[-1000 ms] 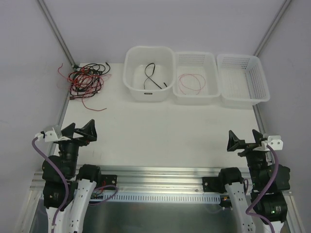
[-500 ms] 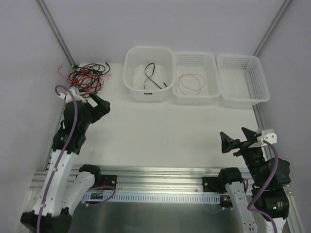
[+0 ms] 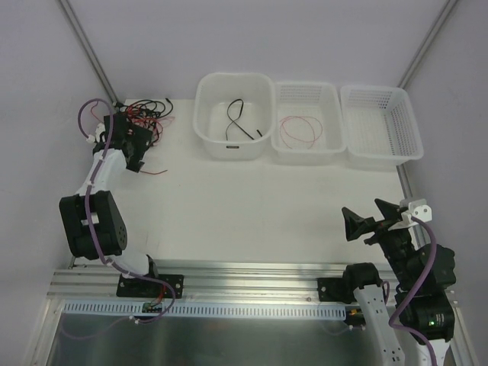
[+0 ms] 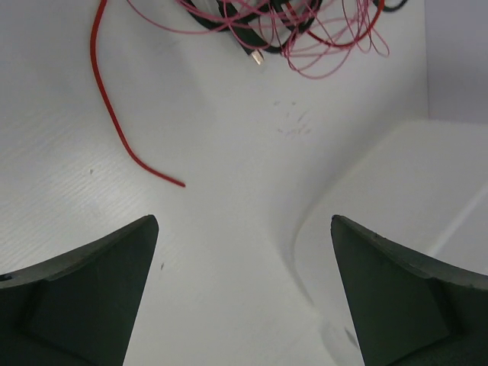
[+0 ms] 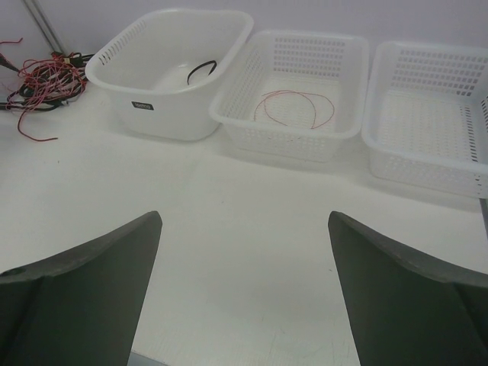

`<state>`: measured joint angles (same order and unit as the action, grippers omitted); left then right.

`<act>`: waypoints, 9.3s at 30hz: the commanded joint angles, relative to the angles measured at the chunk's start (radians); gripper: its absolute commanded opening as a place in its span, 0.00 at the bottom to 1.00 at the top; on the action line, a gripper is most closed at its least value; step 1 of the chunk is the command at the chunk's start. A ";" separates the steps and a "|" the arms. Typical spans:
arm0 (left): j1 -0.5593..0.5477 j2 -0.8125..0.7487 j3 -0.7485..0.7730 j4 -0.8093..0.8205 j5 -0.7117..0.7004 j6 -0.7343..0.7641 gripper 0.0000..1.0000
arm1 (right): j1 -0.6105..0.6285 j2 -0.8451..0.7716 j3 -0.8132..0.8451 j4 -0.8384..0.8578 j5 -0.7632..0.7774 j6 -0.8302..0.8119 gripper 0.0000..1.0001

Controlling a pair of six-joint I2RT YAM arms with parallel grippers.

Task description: Untangle the cables

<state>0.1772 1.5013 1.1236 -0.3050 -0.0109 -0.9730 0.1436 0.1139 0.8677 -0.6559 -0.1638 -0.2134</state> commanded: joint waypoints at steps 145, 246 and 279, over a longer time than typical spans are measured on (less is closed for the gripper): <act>-0.920 0.014 -0.225 0.103 0.031 0.323 0.77 | 0.539 1.264 -0.030 0.440 0.121 0.016 0.24; -1.194 0.010 -0.240 1.008 0.307 1.105 0.00 | 0.539 0.555 0.571 -0.073 0.203 0.158 0.01; -1.188 -0.234 0.082 0.533 0.175 0.924 0.00 | 0.537 0.466 -0.065 0.398 0.067 0.261 0.06</act>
<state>-1.0084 1.2652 1.2427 0.1741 0.1852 0.0566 0.6838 0.6285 0.8227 -0.4110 -0.0292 0.0273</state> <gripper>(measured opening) 0.008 0.053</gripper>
